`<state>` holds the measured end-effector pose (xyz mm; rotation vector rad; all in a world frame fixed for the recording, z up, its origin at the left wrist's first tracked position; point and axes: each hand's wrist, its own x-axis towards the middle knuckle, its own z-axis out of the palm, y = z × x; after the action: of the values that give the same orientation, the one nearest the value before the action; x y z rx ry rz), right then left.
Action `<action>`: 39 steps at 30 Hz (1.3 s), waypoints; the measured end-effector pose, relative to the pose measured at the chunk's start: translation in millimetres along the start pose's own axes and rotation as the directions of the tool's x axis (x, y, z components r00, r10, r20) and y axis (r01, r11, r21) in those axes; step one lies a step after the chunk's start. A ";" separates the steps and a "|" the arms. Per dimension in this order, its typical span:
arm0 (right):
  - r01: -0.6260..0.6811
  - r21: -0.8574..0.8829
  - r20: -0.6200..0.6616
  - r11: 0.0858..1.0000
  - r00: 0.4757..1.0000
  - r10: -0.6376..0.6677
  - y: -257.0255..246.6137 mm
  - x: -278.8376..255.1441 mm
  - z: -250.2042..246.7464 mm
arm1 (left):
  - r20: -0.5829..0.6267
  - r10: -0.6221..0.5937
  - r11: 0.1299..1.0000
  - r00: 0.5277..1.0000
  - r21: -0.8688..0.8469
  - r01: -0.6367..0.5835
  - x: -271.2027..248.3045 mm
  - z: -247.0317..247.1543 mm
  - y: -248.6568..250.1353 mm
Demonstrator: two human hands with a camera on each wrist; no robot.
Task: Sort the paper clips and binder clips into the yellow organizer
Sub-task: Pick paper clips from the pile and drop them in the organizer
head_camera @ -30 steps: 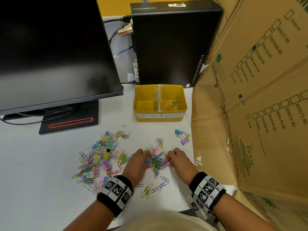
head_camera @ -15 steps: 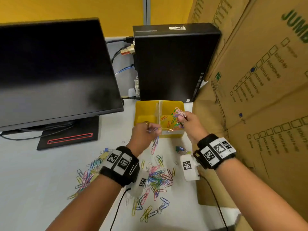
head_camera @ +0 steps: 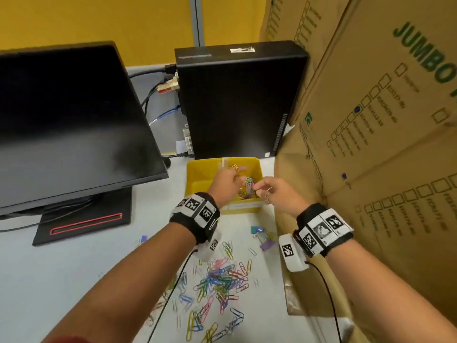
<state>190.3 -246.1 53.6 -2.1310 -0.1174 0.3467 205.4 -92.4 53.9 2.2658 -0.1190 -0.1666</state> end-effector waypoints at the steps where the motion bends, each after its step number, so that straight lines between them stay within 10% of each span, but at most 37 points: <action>1: -0.010 -0.019 0.050 1.000 0.999 0.011 4.6 -15.6 3.4 | -0.051 0.046 0.999 0.998 0.003 -0.046 -14.0 -1.0 -5.1; 3: -0.050 -0.085 0.189 0.995 0.980 0.065 18.5 -44.7 17.1 | -0.096 0.117 0.992 0.989 0.067 -0.110 -46.6 -0.9 -19.0; 6: -0.069 -0.290 0.359 0.954 0.916 0.176 44.1 -76.0 48.6 | 0.178 0.106 0.955 0.978 0.256 -0.150 -95.7 8.9 -52.8; 10: -0.057 -0.446 0.371 0.893 0.896 0.243 55.1 -97.9 84.8 | 0.334 0.094 0.755 0.938 0.590 -0.285 -143.1 29.5 -89.8; 13: 0.051 -0.476 0.388 0.878 0.908 0.157 51.1 -102.4 101.9 | 0.448 -0.100 0.818 0.888 0.545 -0.183 -171.0 37.8 -102.7; 28: 0.249 -0.462 0.380 0.851 0.923 -0.063 64.7 -105.9 116.7 | 0.038 -0.250 0.948 0.968 0.215 0.236 -196.9 44.2 -100.2; 35: -0.019 0.015 0.158 1.000 0.987 0.016 53.1 -95.5 75.0 | -0.057 -0.164 0.986 0.985 0.010 0.165 -162.3 2.2 -63.8; 39: 0.049 0.274 -0.022 0.960 0.999 -0.045 1.6 -63.6 34.7 | -0.170 -0.134 0.980 0.976 -0.167 0.105 -104.1 -19.9 -16.8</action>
<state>119.4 -232.8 47.0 -1.8522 -0.1047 0.3001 106.3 -51.8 62.1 2.1188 0.1231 -0.0322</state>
